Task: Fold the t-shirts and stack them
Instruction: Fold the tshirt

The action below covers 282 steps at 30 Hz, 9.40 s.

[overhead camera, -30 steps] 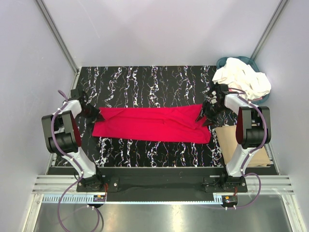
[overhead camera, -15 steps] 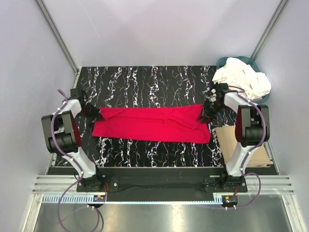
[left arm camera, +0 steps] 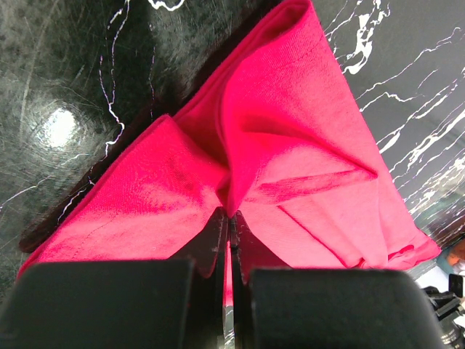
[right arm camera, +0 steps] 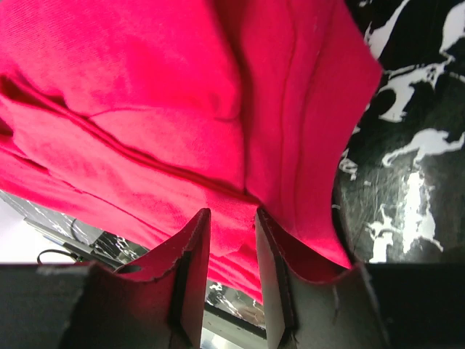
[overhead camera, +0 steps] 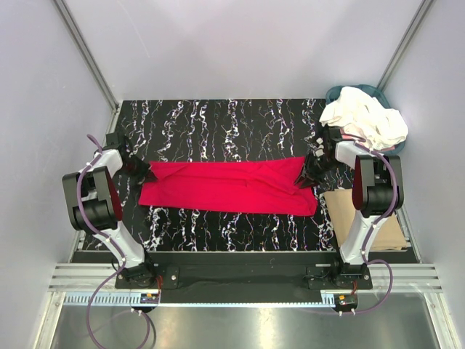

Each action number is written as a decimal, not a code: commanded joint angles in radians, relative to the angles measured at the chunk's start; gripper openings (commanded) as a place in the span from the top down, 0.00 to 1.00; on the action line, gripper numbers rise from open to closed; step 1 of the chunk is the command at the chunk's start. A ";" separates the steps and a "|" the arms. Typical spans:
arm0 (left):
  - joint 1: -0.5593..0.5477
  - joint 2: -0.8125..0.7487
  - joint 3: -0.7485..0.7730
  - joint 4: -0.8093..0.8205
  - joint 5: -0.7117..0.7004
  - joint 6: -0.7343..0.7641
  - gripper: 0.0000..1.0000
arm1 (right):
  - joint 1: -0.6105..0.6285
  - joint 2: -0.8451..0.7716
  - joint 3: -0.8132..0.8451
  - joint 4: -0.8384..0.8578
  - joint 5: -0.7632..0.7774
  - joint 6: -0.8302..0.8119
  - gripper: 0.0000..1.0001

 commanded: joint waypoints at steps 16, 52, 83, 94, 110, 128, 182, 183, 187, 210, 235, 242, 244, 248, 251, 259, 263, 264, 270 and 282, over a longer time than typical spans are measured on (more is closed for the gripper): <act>0.000 -0.051 0.029 0.011 0.026 0.008 1.00 | -0.004 0.025 -0.005 0.033 0.019 0.032 0.73; 0.001 0.127 0.291 0.126 0.063 -0.009 1.00 | -0.035 0.163 0.720 -0.101 0.166 -0.054 1.00; -0.002 0.323 0.471 0.233 0.294 0.034 1.00 | -0.038 0.067 0.454 -0.070 0.053 -0.020 1.00; 0.000 0.408 0.536 0.310 0.341 0.006 1.00 | -0.038 0.107 0.500 -0.073 0.023 0.002 1.00; 0.049 0.198 0.259 0.149 0.312 0.138 1.00 | -0.039 -0.113 0.251 -0.073 0.000 0.008 1.00; 0.084 0.241 0.282 -0.016 0.226 0.243 1.00 | -0.044 -0.142 0.106 -0.072 0.063 -0.031 1.00; -0.076 0.278 0.345 -0.033 0.171 0.188 0.69 | -0.075 0.163 0.369 -0.078 0.100 0.031 0.45; -0.074 0.282 0.342 -0.033 0.168 0.189 0.69 | -0.076 0.168 0.369 -0.075 0.103 0.031 0.46; -0.057 0.285 0.321 -0.033 0.146 0.184 0.71 | -0.078 0.192 0.392 -0.069 0.117 0.025 0.46; -0.019 0.061 0.327 -0.079 0.040 0.220 0.66 | -0.101 0.065 0.431 -0.156 0.178 0.038 0.60; -0.433 0.181 0.288 0.019 0.272 0.158 0.70 | 0.228 0.288 0.583 -0.101 -0.032 -0.009 0.43; -0.442 0.127 0.221 0.025 0.279 0.177 0.70 | 0.241 0.306 0.554 -0.105 -0.004 -0.032 0.48; -0.442 0.113 0.216 0.025 0.283 0.178 0.70 | 0.245 0.309 0.541 -0.105 0.010 -0.048 0.48; -0.442 0.103 0.216 0.025 0.293 0.175 0.70 | 0.249 0.323 0.535 -0.105 0.010 -0.066 0.50; -0.442 0.100 0.221 0.025 0.296 0.174 0.70 | 0.252 0.326 0.540 -0.108 0.011 -0.066 0.55; -0.442 0.089 0.218 0.023 0.295 0.174 0.71 | 0.255 0.302 0.543 -0.139 0.007 -0.072 0.96; -0.442 0.074 0.207 0.023 0.287 0.174 0.71 | 0.257 0.184 0.439 -0.174 -0.038 -0.005 0.97; -0.442 0.070 0.204 0.023 0.283 0.175 0.71 | 0.260 0.165 0.416 -0.174 -0.044 0.003 0.97; -0.442 0.081 0.198 0.023 0.281 0.163 0.71 | 0.319 0.036 0.226 -0.153 -0.130 0.101 0.80; -0.560 0.090 0.225 0.056 0.324 0.171 0.60 | 0.096 -0.329 -0.083 -0.041 -0.179 0.181 0.36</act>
